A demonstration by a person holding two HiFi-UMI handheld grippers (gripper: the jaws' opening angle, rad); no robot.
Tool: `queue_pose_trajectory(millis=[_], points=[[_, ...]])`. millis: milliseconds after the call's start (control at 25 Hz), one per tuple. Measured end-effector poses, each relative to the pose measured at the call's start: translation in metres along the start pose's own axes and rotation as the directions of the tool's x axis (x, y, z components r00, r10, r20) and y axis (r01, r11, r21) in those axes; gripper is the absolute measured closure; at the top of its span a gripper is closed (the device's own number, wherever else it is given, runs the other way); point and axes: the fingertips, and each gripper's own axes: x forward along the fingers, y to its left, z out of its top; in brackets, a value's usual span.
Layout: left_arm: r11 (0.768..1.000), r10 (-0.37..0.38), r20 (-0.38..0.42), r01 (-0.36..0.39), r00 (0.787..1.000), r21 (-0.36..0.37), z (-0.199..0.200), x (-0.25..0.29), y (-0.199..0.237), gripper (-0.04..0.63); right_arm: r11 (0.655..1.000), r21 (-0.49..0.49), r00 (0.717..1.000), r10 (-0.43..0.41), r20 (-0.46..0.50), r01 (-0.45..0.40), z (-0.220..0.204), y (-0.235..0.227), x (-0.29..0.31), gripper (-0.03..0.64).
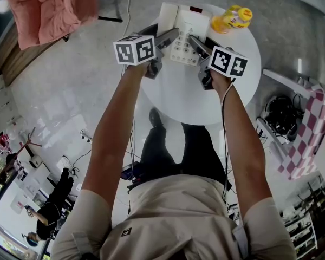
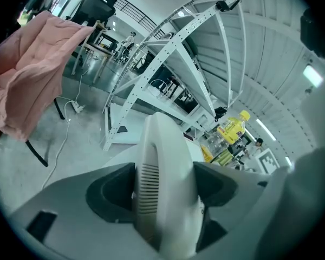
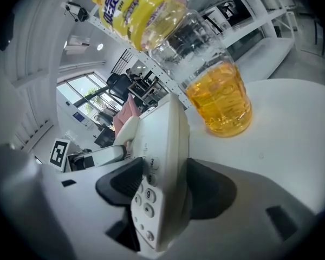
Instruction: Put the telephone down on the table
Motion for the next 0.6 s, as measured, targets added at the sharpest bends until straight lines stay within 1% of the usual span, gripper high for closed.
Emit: queue_pose_trajectory(millis=[80,160,320,400,480,600], points=[[1.0,-0.014,-0.013,0.014,1.0,-0.017,-0.004,0.003,0.0,0.27,1.0,-0.001,1.0,-0.006,-0.006,0.006,0.0,0.0,0.001,0.373],[1.0,-0.016,-0.019,0.015,1.0,-0.019,-0.005,0.004,-0.001,0.27,1.0,-0.013,1.0,-0.015,-0.009,0.015,0.0,0.0,0.001,0.372],[1.0,0.014,-0.02,-0.014,1.0,0.008,-0.006,0.004,-0.002,0.27,0.994,-0.095,0.998,-0.062,-0.01,0.061,0.003,0.0,-0.002,0.371],[0.998,0.047,-0.014,-0.047,0.999,0.037,-0.007,0.004,-0.001,0.27,0.982,-0.163,0.995,-0.1,-0.005,0.098,0.004,0.001,-0.002,0.37],[0.992,0.094,-0.004,-0.094,0.996,0.081,-0.007,0.003,-0.001,0.27,0.959,-0.245,0.99,-0.143,0.005,0.14,0.008,0.003,-0.004,0.362],[0.971,0.174,0.027,-0.176,0.984,0.16,0.0,-0.006,-0.003,0.268,0.924,-0.33,0.98,-0.199,0.019,0.194,0.011,0.005,-0.006,0.359]])
